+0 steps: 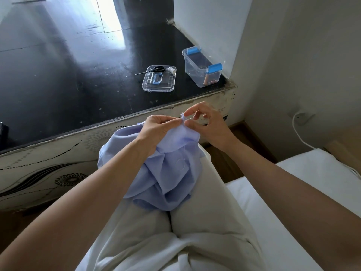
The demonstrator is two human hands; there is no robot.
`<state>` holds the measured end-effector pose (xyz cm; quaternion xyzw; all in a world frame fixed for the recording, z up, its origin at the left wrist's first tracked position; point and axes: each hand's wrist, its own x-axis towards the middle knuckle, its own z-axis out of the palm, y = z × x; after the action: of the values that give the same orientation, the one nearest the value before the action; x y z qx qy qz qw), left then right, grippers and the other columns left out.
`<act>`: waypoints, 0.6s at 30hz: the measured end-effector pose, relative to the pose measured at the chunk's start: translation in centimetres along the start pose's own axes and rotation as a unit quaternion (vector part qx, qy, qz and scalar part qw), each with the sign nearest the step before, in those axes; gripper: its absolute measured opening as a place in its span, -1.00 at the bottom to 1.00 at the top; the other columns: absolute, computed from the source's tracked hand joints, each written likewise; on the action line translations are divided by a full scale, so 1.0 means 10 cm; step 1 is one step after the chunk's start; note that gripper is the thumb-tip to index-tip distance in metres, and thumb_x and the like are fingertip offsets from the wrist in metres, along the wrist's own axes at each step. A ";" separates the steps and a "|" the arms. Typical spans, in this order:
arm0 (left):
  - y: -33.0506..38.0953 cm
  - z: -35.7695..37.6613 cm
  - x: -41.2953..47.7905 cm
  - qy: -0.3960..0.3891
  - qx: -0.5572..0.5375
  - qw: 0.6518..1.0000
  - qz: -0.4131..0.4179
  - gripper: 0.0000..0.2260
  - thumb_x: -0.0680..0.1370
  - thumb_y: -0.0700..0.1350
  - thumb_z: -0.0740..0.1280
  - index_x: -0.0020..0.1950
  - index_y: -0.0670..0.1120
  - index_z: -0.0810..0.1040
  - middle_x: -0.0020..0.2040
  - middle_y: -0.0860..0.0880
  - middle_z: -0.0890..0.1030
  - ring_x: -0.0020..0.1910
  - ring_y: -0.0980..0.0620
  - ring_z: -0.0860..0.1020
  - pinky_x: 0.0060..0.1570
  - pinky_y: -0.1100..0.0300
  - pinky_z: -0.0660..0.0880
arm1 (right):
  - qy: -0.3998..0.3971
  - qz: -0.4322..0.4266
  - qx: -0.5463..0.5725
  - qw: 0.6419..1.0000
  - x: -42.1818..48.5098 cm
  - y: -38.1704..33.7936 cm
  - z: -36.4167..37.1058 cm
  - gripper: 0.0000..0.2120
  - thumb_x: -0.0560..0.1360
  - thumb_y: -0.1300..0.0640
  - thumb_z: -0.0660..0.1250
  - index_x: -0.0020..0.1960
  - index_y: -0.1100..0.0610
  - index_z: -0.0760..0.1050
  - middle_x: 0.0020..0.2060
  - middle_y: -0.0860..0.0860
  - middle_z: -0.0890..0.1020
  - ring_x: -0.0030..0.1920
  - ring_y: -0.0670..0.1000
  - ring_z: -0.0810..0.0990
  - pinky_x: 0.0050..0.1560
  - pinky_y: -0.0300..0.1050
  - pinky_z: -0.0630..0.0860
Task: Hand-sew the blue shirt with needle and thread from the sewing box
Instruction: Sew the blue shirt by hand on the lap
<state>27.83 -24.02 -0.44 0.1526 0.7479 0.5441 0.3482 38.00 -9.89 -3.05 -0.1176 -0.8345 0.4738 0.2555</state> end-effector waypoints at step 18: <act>-0.07 0.01 0.09 0.142 -0.006 0.989 0.028 -0.86 0.51 -0.09 0.42 -0.25 0.05 0.65 -0.25 -0.03 0.63 -0.23 -0.01 0.53 -0.25 0.19 0.50 | 0.198 0.237 0.310 0.899 0.07 -0.05 -0.28 -0.86 0.68 0.12 0.10 -0.02 0.12 0.37 -0.48 -0.07 0.37 -0.49 -0.13 0.32 -0.47 -0.28 0.35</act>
<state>27.36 -23.63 -1.42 0.0926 0.7822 0.5739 0.2243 38.89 -7.79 -1.27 -0.3180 -0.5248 0.7223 0.3189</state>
